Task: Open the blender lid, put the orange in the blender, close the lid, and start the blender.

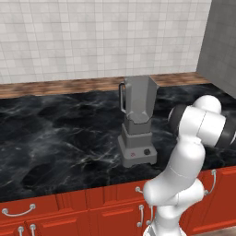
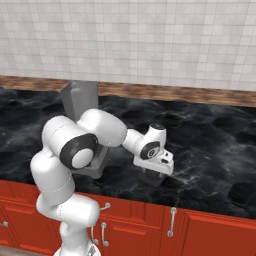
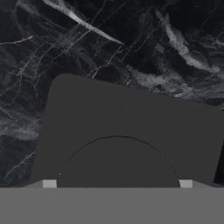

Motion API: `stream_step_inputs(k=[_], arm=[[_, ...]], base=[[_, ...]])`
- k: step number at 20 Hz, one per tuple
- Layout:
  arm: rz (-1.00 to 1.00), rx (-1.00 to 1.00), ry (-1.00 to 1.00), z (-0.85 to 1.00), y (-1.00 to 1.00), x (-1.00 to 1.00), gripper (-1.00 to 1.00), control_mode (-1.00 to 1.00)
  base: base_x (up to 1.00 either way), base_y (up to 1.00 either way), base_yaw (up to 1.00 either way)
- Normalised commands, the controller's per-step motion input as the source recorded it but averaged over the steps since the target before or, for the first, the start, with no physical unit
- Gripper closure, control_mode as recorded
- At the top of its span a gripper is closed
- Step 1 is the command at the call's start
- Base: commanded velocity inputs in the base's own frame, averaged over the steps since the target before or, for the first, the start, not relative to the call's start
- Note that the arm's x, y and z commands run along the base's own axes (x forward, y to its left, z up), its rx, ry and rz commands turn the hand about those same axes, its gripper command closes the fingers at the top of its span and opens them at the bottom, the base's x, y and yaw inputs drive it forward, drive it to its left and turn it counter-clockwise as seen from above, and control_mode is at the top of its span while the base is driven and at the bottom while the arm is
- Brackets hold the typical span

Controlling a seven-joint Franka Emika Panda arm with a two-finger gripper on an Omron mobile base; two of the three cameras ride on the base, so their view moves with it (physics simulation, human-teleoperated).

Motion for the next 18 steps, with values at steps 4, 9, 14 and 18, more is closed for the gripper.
stream_step_inputs(k=[4, 9, 14, 18], arm=[[0.0, 0.0, -0.01, 0.27, 0.05, -0.09, 1.0, -1.0], [0.0, 0.0, -0.18, 0.85, 0.0, -0.36, 1.0, -1.0], [0.0, 0.0, -0.26, 1.0, 0.0, -0.34, 1.0, -1.0], [0.0, 0.0, -0.23, 1.0, 0.03, -0.28, 1.0, -1.0]], base=[[0.0, 0.0, 0.0], [0.0, 0.0, 0.0], [0.0, 0.0, 0.0], [0.0, 0.0, 0.0]])
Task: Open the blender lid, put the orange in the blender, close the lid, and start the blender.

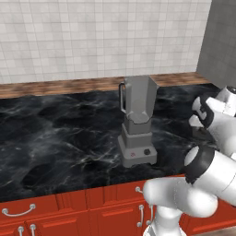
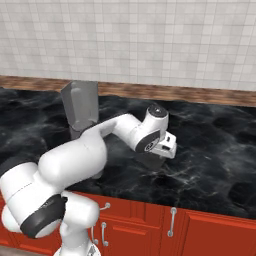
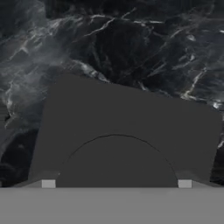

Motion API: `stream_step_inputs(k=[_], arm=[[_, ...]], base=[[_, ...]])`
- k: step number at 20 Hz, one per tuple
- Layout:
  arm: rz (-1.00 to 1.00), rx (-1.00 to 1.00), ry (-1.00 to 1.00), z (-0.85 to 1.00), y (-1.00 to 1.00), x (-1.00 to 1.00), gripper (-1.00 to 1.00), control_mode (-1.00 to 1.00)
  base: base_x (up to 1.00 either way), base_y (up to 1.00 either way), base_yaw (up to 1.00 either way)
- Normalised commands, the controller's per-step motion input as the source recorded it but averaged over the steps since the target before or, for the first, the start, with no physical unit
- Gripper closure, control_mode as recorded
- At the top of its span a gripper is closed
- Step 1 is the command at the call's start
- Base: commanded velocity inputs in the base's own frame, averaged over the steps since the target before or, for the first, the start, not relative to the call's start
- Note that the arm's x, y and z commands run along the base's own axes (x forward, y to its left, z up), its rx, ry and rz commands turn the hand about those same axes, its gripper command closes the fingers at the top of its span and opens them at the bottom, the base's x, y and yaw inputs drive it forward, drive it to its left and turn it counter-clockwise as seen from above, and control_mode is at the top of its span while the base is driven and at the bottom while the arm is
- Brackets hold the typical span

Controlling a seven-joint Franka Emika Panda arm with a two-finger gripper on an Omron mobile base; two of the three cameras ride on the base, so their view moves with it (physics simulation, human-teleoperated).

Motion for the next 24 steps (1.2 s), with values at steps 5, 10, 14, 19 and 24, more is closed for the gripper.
stream_step_inputs(k=[5, 10, 14, 19, 24], arm=[[0.01, -0.03, -0.2, 1.0, 0.16, -0.25, 1.0, -1.0], [0.04, -0.08, -0.17, 1.0, 0.35, -0.1, 1.0, -1.0], [0.05, -0.14, -0.16, 1.0, 0.47, 0.0, 1.0, -1.0], [0.06, -0.16, -0.1, 1.0, 0.61, 0.0, 1.0, -1.0], [0.07, -0.15, -0.05, 1.0, 0.65, 0.0, 1.0, -1.0]], base=[[0.0, 0.0, 0.0], [0.0, 0.0, 0.0], [0.0, 0.0, 0.0], [0.0, 0.0, 0.0], [0.0, 0.0, 0.0]])
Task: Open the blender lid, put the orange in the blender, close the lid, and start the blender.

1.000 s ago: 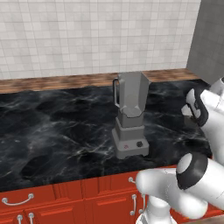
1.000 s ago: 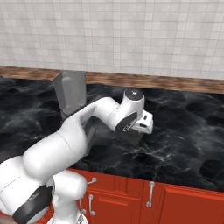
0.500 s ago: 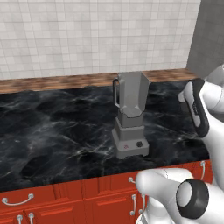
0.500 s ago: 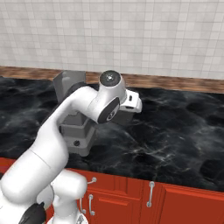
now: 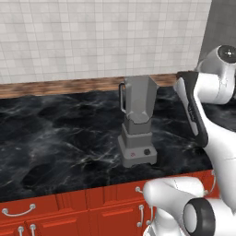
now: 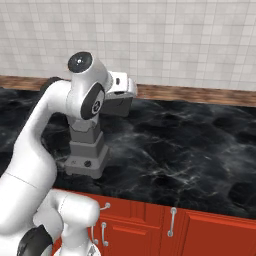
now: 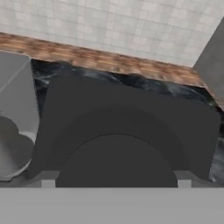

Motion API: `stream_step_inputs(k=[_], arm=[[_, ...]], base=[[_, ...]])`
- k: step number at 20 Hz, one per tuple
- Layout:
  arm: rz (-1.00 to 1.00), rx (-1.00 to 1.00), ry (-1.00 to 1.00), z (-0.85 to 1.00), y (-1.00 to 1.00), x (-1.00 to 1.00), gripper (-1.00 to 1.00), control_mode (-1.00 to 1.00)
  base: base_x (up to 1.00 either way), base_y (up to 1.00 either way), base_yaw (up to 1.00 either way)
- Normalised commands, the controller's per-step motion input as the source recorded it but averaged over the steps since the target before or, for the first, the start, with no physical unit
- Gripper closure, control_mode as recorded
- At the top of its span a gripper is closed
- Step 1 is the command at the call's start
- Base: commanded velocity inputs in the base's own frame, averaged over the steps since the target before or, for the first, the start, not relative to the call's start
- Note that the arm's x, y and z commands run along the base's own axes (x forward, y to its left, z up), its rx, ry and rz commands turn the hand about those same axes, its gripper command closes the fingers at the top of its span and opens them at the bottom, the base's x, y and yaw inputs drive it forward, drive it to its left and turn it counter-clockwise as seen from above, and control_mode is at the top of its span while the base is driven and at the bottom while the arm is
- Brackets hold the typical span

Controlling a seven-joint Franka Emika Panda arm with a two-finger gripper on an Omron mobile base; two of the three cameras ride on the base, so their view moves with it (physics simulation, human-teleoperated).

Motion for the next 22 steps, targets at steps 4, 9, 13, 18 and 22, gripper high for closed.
stream_step_inputs(k=[4, 9, 13, 18, 22], arm=[[0.05, -0.13, 0.0, 1.0, 0.53, 0.0, 1.0, -1.0], [0.03, -0.08, 0.03, 0.96, 0.39, 0.0, 1.0, -1.0], [0.01, -0.02, 0.21, 0.35, 0.44, 0.03, 1.0, -1.0], [0.0, -0.02, 0.37, -0.02, 0.58, 0.18, 1.0, -1.0], [0.01, 0.0, 0.24, -0.2, 0.1, 0.06, 1.0, -1.0]], base=[[0.0, 0.0, 0.0], [0.0, 0.0, 0.0], [0.0, 0.0, 0.0], [0.0, 0.0, 0.0], [0.0, 0.0, 0.0]])
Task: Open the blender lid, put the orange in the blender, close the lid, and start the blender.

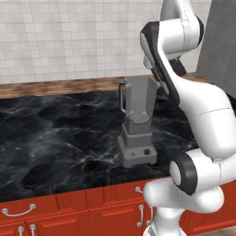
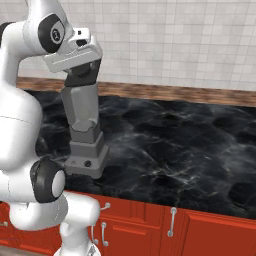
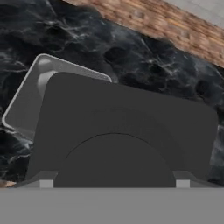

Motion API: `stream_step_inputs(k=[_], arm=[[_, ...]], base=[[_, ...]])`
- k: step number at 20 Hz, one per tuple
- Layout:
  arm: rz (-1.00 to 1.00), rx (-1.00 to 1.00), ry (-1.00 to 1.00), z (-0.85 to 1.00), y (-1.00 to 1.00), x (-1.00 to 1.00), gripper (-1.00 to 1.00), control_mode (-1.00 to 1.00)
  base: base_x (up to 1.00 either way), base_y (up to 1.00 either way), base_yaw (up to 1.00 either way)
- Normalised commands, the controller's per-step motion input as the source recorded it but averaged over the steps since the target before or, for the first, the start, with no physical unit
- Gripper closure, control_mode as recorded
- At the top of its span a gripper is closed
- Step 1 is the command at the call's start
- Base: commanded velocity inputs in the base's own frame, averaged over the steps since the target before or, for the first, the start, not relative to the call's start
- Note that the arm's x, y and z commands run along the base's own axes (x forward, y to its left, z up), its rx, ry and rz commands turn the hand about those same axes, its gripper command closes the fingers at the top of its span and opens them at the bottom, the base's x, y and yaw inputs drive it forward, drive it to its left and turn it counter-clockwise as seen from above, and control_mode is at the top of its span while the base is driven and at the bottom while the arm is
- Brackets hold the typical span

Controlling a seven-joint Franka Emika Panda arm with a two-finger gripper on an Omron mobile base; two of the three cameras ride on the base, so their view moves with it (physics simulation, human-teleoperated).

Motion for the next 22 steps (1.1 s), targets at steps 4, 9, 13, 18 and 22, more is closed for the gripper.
stream_step_inputs(k=[4, 9, 13, 18, 22], arm=[[0.0, 0.0, 0.3, -0.02, 0.27, 0.27, 1.0, -1.0], [0.0, 0.02, 0.23, -0.32, 0.29, 0.15, 1.0, -1.0], [0.0, 0.02, 0.19, -0.35, 0.36, 0.15, 1.0, -1.0], [0.0, 0.07, 0.08, -0.34, 0.18, 0.21, 1.0, -1.0], [0.0, 0.11, 0.0, -0.25, 0.01, 0.23, 1.0, -1.0]], base=[[0.0, 0.0, 0.0], [0.0, 0.0, 0.0], [0.0, 0.0, 0.0], [0.0, 0.0, 0.0], [0.0, 0.0, 0.0]])
